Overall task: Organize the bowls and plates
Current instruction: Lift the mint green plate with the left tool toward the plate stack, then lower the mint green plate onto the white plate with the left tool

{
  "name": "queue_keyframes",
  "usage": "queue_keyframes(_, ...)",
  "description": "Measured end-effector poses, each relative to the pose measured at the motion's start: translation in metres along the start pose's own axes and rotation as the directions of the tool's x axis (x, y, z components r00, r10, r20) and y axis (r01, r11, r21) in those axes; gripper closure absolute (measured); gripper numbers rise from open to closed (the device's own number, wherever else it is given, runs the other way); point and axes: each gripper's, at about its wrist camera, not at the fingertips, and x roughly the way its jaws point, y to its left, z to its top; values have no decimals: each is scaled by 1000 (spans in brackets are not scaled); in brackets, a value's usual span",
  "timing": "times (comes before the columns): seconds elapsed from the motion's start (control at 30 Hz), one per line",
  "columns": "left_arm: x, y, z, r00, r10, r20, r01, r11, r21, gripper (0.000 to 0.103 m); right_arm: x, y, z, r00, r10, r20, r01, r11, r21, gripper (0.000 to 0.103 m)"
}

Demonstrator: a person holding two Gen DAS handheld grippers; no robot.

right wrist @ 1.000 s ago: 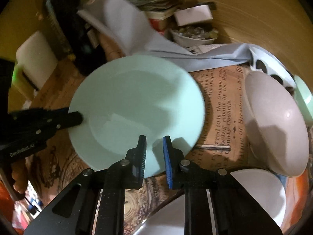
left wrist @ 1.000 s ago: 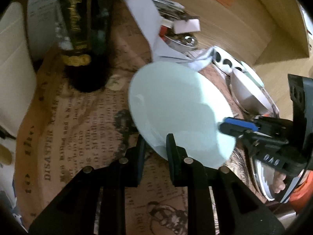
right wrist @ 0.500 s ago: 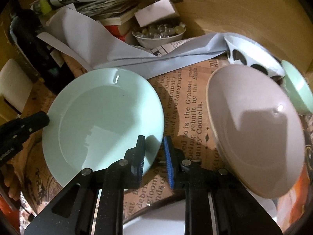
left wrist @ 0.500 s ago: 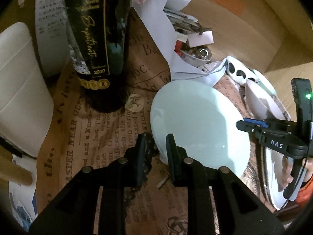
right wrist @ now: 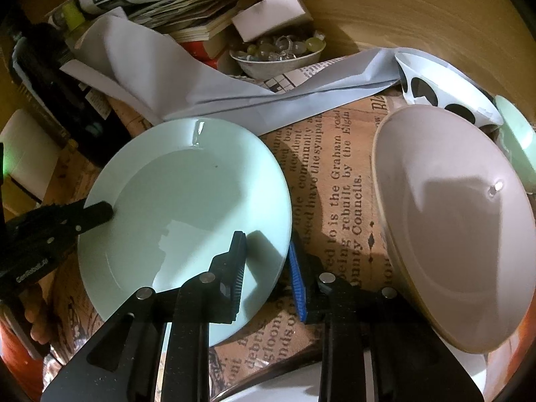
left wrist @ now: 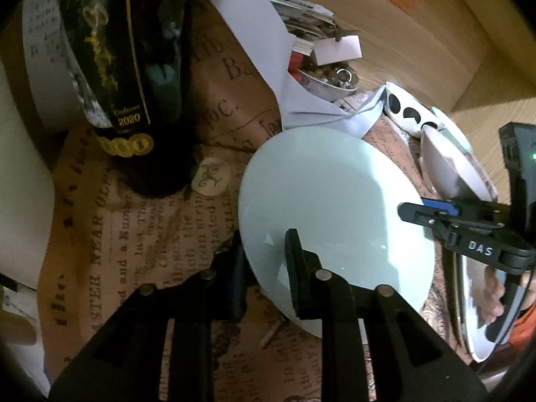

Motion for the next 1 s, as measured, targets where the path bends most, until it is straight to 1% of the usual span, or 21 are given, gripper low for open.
queue_keyframes(0.07, -1, -1, -2, 1000, 15, 5, -15, 1000, 4, 81, -4, 2, -4, 1000, 4, 8, -4, 1000, -14, 79)
queue_keyframes(0.17, -4, 0, -4, 1000, 18, 7, -18, 1000, -7, 81, -10, 3, -12, 1000, 7, 18, -6, 1000, -28, 79)
queue_keyframes(0.27, -11, 0, -9, 1000, 22, 17, -22, 1000, -13, 81, -15, 3, -14, 999, 32, 30, -31, 999, -22, 79)
queue_keyframes(0.53, -39, -4, -18, 996, 32, 82, -30, 999, -23, 81, -38, 5, -21, 993, 77, 93, -76, 997, -19, 79)
queue_keyframes(0.73, -70, -17, -25, 988, 48, 149, -48, 999, -6, 81, -68, 12, -31, 983, 98, 155, -96, 995, -23, 79)
queue_keyframes(0.83, -81, -24, -28, 985, 44, 168, -45, 999, -2, 81, -82, 14, -39, 978, 110, 180, -109, 994, -17, 79)
queue_keyframes(1.0, -95, -36, -35, 984, 16, 176, -15, 1000, -5, 81, -100, 9, -55, 969, 128, 212, -132, 991, 8, 79)
